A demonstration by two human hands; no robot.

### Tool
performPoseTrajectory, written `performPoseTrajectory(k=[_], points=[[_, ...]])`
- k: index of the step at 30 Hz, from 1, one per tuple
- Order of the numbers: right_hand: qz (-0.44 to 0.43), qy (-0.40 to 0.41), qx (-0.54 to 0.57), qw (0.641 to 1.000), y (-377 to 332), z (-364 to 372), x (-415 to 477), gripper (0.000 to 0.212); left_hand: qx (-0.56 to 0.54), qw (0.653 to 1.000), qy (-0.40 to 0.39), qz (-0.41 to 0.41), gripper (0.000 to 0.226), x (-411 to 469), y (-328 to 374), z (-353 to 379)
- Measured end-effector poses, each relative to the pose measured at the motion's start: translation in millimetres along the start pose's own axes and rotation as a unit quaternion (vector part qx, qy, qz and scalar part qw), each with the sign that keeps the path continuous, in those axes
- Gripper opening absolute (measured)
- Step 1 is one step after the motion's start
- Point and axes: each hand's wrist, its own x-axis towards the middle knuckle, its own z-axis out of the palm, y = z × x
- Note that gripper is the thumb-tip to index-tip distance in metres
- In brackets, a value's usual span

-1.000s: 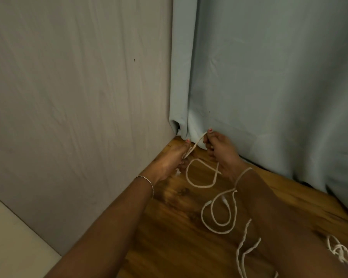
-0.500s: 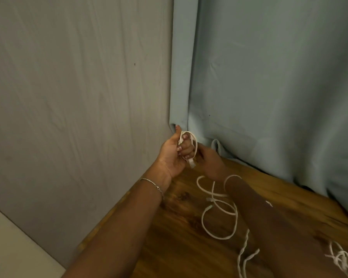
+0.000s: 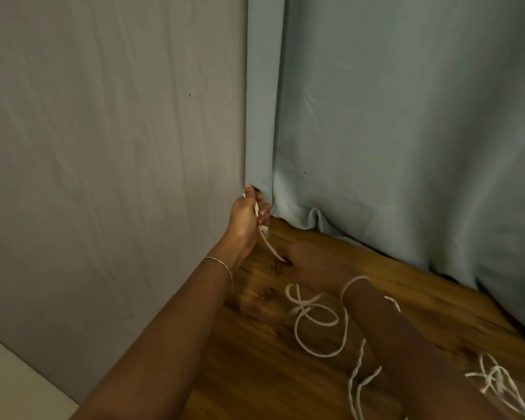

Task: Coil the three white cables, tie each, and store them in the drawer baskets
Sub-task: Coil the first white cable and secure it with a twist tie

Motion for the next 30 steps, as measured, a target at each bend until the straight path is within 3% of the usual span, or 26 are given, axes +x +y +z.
performPoseTrajectory(k=[3, 7, 12, 17, 20, 24, 30], points=[[-0.009, 0.027, 0.102, 0.994, 2, -6, 0, 0.028, 0.168, 0.986, 0.010, 0.020, 0.041, -3, -9, -6], [0.006, 0.052, 0.201, 0.978, 6, -12, -1, 0.018, 0.378, 0.922, -0.024, 0.079, 0.040, -9, -15, -17], [0.092, 0.145, 0.419, 0.892, 18, -29, -2, 0.014, 0.480, 0.874, -0.060, 0.041, 0.046, -15, -26, -39], [0.090, 0.211, 0.483, 0.845, 25, -27, 8, 0.021, 0.448, 0.884, -0.123, -0.059, 0.074, -29, -31, -34], [0.084, 0.280, 0.378, 0.878, 37, -21, 17, 0.025, 0.378, 0.907, -0.157, -0.102, 0.070, -42, -20, -17], [0.053, 0.332, 0.201, 0.920, 46, -15, 18, 0.021, 0.206, 0.938, -0.226, -0.163, 0.066, -48, -12, -5], [0.047, 0.285, 0.087, 0.953, 44, -1, 7, 0.024, -0.041, 0.936, -0.298, -0.182, 0.067, -47, -10, 1]])
